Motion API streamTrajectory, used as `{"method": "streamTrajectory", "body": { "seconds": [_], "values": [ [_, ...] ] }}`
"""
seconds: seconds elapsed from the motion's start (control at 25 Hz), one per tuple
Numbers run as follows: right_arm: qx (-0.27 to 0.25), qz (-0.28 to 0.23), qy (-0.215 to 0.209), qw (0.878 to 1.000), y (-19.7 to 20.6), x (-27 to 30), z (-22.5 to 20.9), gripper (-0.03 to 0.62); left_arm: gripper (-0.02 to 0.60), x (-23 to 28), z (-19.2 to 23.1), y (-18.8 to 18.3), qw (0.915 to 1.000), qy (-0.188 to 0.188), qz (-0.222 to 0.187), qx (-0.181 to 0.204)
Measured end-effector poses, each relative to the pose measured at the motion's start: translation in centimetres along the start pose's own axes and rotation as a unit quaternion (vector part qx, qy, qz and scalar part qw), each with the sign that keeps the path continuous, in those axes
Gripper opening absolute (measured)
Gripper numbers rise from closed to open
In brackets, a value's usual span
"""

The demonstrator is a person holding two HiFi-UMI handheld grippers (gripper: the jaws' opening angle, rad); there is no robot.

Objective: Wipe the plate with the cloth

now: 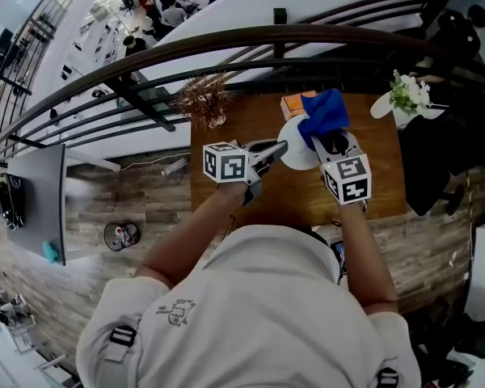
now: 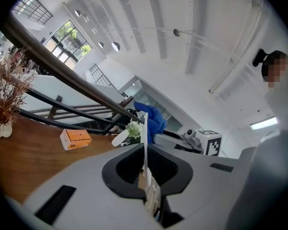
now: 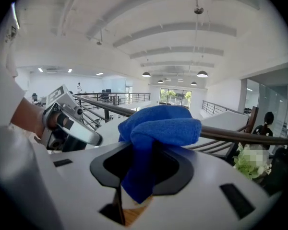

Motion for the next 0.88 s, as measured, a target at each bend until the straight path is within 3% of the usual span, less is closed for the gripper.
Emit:
{"method": "streamTrajectory", "body": {
  "seconds": [0.2, 0.44, 0.68, 0.88],
  "values": [
    [-0.016, -0.019, -0.033, 0.999, -2.4, 0.7, 3.6, 0.118, 0.018, 0.5, -0.4, -1.3, 0.9999, 0.007, -0.016, 0.000],
    [0.004, -0.005, -0.057, 0.998, 0.0, 0.2, 5.9, 0.118, 0.018, -0.4, 0.1, -3.3, 0.9988, 0.013, -0.044, -0.016],
    [0.022, 0.025, -0.018, 0.999, 3.1, -0.9, 1.8, 0.118, 0.018, -0.7, 0.8, -3.3, 0.9990, 0.014, -0.039, -0.019],
    [-0.005, 0.033, 0.017, 0.999, 1.9, -1.0, -1.8, 0.118, 0.020, 0.9, 0.4, -1.6, 0.9995, 0.026, 0.001, -0.015]
  ]
}}
Point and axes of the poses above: the fingertips, and each gripper's own axes: x forward along the fingers, z to its left, y out of its underside, the point moved 1 cm from there along -x, backward along the fingers, and after that the axes turned 13 degrees about -x, right-handed, at the moved point
